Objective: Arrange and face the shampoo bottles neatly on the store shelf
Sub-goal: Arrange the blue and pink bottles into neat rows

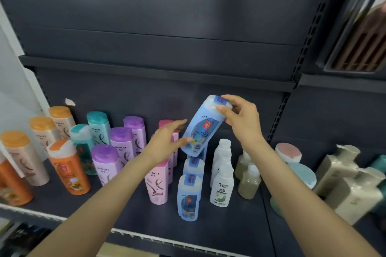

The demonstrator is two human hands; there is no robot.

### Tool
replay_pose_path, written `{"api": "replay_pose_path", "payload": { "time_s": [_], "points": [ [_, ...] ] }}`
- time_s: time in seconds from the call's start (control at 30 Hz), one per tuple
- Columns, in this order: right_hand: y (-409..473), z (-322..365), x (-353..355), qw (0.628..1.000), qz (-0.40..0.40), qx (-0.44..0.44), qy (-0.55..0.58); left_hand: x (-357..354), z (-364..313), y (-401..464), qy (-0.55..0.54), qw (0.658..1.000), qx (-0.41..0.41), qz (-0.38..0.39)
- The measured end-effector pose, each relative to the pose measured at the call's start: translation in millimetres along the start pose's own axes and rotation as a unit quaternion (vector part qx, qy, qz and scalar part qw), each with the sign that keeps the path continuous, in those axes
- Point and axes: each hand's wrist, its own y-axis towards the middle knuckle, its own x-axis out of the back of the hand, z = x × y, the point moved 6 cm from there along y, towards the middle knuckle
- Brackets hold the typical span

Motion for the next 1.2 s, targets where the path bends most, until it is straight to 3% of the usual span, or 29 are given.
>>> {"api": "replay_pose_path", "payload": {
  "time_s": [0.1, 0.2, 0.37, 0.5, 0.57, 0.73, 0.83, 0.93, 1.07, 1.2],
  "points": [
    [-3, 0, 6, 0.993, 0.009, -0.047, 0.105, -6, -8, 3, -0.085, 0.996, 0.008, 0.022],
    [-7, -4, 11, 0.985, 0.023, -0.075, 0.154, -2, -12, 1, -0.097, 0.995, 0.001, 0.002],
    [-11, -21, 6, 0.970, 0.067, -0.161, 0.171, 10, -24, -7, 0.087, 0.990, -0.039, -0.101],
    [-13, -25, 4, 0.971, 0.017, -0.179, 0.156, 12, -43, -17, 0.274, 0.940, -0.116, -0.167],
    [-14, -24, 2, 0.965, 0.007, -0.182, 0.191, 11, -47, -20, 0.308, 0.925, -0.139, -0.173],
    [-17, -28, 5, 0.954, -0.004, -0.169, 0.248, 12, -27, -10, 0.120, 0.990, -0.062, -0.039],
    [-20, -34, 7, 0.945, 0.010, -0.175, 0.277, 13, -12, -10, 0.032, 0.999, -0.032, 0.002],
    [-21, -34, 6, 0.938, 0.048, -0.160, 0.304, 13, -7, -11, 0.029, 0.999, -0.019, 0.031],
    [-22, -29, 6, 0.922, 0.158, -0.117, 0.335, 22, -17, -18, 0.101, 0.993, -0.062, -0.029],
    [-25, -30, 7, 0.947, 0.194, -0.079, 0.241, 35, -14, -24, 0.126, 0.978, -0.093, -0.136]
  ]
}}
